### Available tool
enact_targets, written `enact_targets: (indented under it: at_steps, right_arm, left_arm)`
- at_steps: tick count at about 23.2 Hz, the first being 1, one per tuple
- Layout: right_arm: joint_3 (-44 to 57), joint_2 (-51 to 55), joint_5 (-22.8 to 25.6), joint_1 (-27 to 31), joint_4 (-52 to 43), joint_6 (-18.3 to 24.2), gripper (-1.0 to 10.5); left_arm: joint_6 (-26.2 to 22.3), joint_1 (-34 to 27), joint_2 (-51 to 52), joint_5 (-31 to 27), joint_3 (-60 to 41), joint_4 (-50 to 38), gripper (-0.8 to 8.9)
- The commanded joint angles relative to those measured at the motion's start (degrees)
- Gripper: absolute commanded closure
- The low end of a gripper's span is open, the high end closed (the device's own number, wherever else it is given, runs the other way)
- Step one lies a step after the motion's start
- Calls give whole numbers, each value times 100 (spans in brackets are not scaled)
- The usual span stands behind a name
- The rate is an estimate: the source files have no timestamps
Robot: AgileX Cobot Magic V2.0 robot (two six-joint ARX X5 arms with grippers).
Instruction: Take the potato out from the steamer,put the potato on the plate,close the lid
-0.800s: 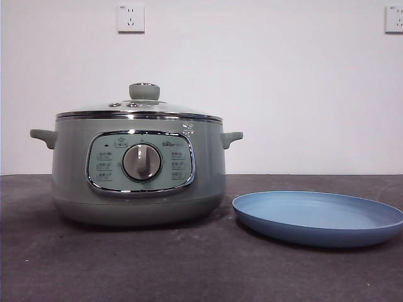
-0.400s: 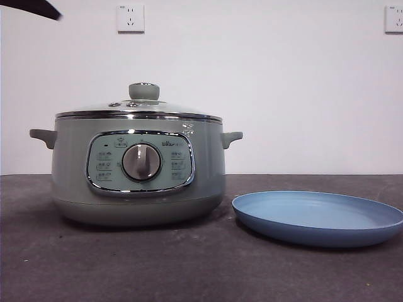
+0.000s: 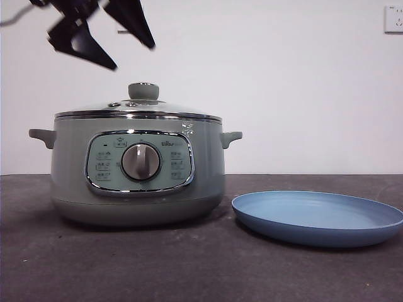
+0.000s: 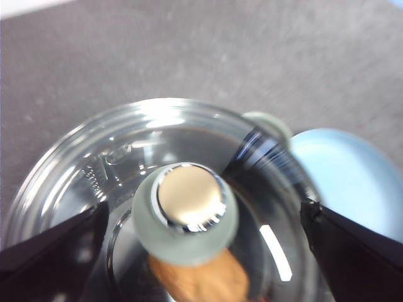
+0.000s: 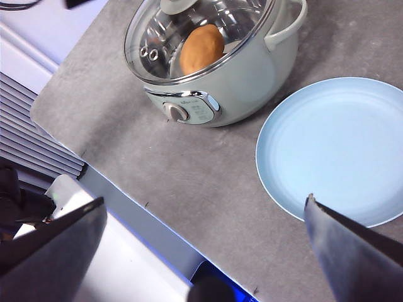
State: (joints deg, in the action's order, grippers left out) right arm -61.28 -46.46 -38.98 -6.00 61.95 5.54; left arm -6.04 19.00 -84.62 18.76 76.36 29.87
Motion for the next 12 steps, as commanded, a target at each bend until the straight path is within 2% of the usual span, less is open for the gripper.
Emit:
enact_targets:
  at_steps: [1,9,10,12]
  right_arm:
    - [-9,-4,-4,-9,-15,-13,348]
    - [-9,-4,15,-9,-15,-11,348]
    - [-9,-4,20,-9,-15,-11,348]
    - [-9,-4,33,-9,-15,-11,348]
  left_arm:
    - [-138,81,-382,-87,59,-155,212]
    - [-155,328,-813,-398,61,-509,222]
    - [-155,354,-813,-409,61,-461,263]
    - [-155,361,-813,-426,61,-376,475]
